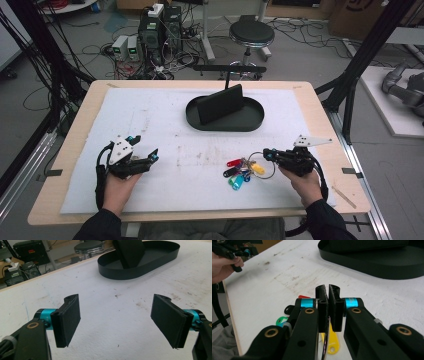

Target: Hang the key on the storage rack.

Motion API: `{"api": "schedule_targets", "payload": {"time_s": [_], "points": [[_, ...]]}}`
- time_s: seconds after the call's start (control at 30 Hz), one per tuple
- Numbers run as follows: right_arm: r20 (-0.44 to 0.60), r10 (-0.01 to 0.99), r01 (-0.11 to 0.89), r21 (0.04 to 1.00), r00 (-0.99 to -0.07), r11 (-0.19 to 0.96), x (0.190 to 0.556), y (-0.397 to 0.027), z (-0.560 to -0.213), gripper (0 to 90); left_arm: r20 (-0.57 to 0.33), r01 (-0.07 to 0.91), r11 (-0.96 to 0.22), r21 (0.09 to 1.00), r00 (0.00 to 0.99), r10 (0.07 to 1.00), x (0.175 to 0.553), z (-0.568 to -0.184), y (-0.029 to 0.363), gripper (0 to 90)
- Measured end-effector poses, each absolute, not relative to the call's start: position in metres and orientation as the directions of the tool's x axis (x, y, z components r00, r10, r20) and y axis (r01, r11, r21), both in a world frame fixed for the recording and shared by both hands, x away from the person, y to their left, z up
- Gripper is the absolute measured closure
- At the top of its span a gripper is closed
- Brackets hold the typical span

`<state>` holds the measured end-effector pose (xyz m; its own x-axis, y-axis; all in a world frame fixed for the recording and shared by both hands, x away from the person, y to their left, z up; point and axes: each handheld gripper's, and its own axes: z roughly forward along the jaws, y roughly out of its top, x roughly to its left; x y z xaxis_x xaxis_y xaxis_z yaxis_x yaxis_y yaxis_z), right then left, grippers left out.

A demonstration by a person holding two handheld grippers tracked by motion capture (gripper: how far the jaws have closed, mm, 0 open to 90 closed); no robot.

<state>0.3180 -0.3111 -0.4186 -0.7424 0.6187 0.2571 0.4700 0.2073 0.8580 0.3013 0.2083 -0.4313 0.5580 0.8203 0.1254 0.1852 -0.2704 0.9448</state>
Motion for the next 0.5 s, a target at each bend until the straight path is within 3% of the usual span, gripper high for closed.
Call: {"api": "schedule_targets", "payload": {"time_s": [0.2,0.5], "points": [[0.277,0.612,0.504,0.832,-0.741,0.234,0.3197,-0.3095,-0.4214,83.2,0.128,0.180,-0.273,0.945,0.564,0.816,0.3019,-0.4306,0.2063,23.7],[0.300,0.597,0.530,0.809,-0.744,0.254,0.3201,-0.3061,-0.4209,86.7,0.132,0.179,-0.277,0.944,0.565,0.815,0.3016,-0.4306,0.2064,23.7]]}}
